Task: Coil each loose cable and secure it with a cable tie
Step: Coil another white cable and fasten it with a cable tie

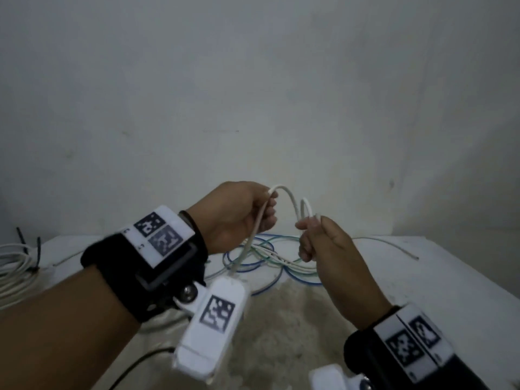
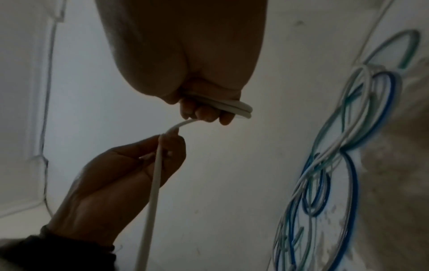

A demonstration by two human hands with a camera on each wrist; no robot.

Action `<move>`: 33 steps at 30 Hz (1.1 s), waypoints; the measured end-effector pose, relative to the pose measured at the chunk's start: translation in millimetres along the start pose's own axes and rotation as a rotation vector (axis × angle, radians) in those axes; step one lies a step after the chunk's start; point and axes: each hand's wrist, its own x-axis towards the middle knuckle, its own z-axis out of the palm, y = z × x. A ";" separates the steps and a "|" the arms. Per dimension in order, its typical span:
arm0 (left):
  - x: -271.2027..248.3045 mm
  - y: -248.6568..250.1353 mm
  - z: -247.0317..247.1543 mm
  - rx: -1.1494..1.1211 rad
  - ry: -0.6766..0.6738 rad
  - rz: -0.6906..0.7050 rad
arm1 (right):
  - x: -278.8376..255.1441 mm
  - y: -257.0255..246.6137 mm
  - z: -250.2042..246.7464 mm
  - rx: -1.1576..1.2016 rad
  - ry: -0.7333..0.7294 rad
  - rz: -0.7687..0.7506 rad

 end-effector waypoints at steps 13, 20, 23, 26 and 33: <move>-32.1 -58.8 14.0 0.427 0.057 0.449 | 1.5 -3.6 15.2 0.352 -0.022 0.151; -27.9 -77.2 6.2 0.832 0.171 0.848 | 1.3 -7.3 17.9 0.422 -0.076 0.192; -29.7 -77.5 -1.7 0.848 0.172 0.935 | 3.7 -13.8 13.1 0.476 -0.093 0.231; -24.5 -64.6 -18.9 0.668 0.283 0.816 | 8.3 -24.9 5.1 0.633 -0.220 0.321; -30.6 -26.9 -46.4 0.473 -0.181 0.309 | 8.1 -43.5 16.9 0.514 -0.616 0.414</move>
